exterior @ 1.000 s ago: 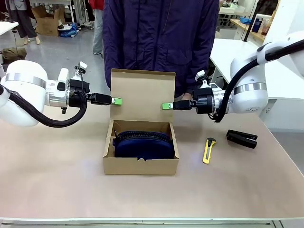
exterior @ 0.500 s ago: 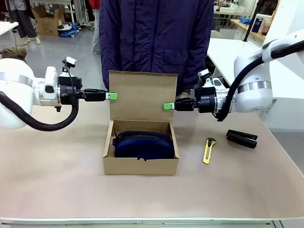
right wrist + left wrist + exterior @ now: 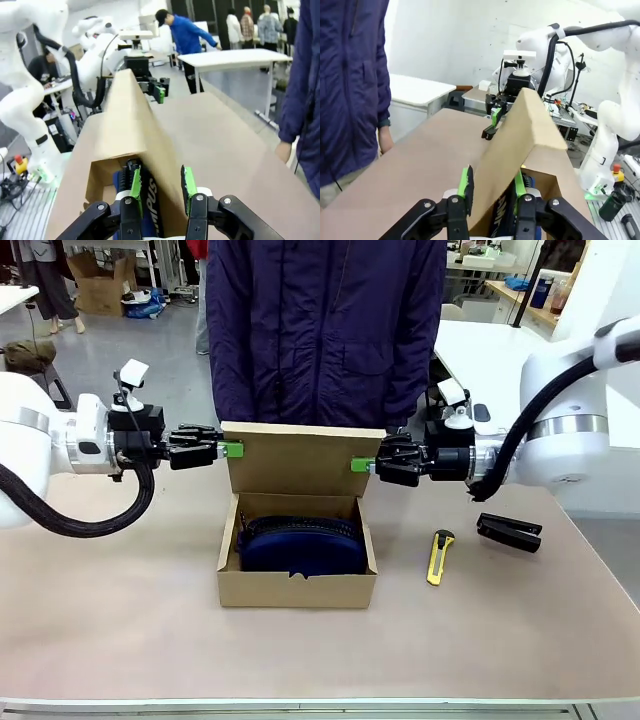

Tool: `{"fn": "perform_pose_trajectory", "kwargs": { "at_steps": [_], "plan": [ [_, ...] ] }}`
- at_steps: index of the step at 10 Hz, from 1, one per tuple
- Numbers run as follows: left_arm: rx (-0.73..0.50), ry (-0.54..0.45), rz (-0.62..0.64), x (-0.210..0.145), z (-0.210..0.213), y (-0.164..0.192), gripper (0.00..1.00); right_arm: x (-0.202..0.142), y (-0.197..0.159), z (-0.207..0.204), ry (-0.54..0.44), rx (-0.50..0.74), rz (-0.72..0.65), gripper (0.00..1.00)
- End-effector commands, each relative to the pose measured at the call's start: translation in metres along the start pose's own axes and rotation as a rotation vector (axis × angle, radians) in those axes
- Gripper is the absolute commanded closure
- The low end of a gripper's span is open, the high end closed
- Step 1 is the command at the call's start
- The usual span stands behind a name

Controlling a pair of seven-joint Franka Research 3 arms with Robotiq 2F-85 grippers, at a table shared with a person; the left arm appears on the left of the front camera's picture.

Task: Pack the item into the box.
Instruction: Close the Mailer Box.

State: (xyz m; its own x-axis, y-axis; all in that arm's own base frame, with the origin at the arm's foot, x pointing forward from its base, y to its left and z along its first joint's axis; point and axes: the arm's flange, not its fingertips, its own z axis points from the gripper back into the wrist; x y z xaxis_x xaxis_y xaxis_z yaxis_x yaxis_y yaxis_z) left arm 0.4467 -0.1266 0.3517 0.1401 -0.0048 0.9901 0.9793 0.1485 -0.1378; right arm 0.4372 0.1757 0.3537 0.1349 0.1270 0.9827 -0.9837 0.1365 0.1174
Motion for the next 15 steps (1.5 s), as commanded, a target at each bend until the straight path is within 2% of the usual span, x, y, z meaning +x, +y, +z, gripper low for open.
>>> {"fn": "perform_pose_trajectory", "kwargs": {
  "at_steps": [1, 5, 8, 11, 15],
  "plan": [
    [0.008, -0.048, -0.101, 0.0, 0.007, -0.021, 0.59, -0.007, 0.026, -0.006, -0.035, -0.007, 0.168, 0.59],
    [-0.054, -0.012, -0.265, -0.017, 0.009, -0.043, 0.59, -0.023, 0.042, -0.001, -0.102, -0.071, 0.369, 0.59],
    [-0.08, -0.029, -0.293, -0.027, 0.007, -0.046, 0.59, -0.037, 0.051, -0.001, -0.103, -0.049, 0.432, 0.59],
    [-0.083, -0.042, -0.304, -0.028, 0.005, -0.049, 0.59, -0.05, 0.054, -0.001, -0.082, -0.019, 0.419, 0.59],
    [-0.096, -0.068, -0.317, -0.028, 0.007, -0.048, 0.59, -0.062, 0.04, -0.007, -0.049, -0.024, 0.361, 0.59]
  ]
}}
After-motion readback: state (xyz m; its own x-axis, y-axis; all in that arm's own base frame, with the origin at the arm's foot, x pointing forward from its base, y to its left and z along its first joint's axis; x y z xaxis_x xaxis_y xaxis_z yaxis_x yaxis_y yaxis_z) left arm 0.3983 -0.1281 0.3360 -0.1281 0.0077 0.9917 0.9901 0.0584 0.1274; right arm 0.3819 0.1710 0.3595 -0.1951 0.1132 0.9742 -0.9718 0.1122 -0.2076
